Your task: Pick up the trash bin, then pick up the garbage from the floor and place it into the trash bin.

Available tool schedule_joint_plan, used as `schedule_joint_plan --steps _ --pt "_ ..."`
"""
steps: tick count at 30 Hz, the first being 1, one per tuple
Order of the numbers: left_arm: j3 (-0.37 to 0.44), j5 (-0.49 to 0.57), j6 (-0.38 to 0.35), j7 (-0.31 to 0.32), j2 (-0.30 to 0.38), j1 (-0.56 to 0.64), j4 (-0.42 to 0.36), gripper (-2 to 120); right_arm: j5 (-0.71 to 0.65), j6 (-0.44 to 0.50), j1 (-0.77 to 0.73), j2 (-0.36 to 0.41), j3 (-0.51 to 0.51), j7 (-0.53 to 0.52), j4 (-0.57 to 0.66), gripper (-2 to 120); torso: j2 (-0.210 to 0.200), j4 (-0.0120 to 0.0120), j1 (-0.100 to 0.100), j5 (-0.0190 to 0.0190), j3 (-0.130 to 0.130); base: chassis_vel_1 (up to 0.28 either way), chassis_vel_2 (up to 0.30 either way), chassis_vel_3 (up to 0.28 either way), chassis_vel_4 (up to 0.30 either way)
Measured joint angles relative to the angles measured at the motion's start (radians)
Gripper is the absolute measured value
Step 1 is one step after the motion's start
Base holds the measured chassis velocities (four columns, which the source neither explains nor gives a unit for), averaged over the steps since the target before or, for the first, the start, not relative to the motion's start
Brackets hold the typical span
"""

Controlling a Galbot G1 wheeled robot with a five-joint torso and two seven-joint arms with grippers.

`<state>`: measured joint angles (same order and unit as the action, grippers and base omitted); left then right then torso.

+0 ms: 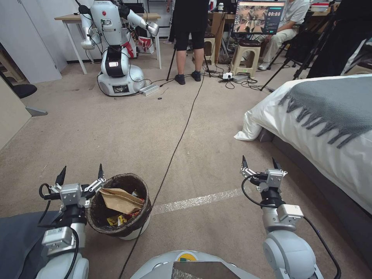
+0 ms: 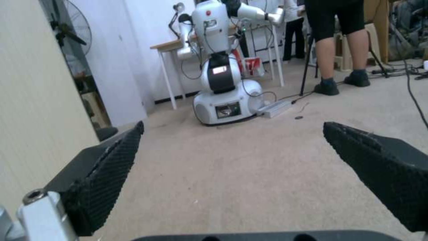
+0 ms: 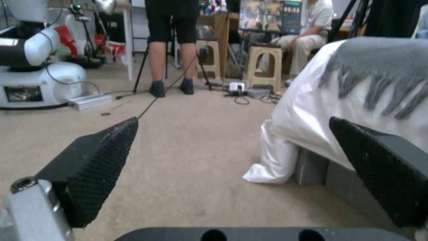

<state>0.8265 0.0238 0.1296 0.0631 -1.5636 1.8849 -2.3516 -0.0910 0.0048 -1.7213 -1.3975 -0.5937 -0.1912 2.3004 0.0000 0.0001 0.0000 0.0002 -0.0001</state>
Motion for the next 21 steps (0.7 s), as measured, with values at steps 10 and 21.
schedule_joint_plan --steps 10,21 --pt "-0.011 -0.003 0.049 0.009 -0.024 0.062 -0.005 100 0.039 0.073 -0.044 -0.036 -0.026 0.04 0.005 100 0.0 -0.0001 0.0 -0.0001 0.0 0.0 0.0 0.0 0.0" --pt "-0.013 -0.005 0.048 0.015 -0.025 0.066 -0.001 100 0.042 0.078 -0.044 -0.037 -0.026 0.033 0.007 100 0.0 -0.0001 0.0 -0.0002 0.0 0.0 0.0 0.0 0.0"
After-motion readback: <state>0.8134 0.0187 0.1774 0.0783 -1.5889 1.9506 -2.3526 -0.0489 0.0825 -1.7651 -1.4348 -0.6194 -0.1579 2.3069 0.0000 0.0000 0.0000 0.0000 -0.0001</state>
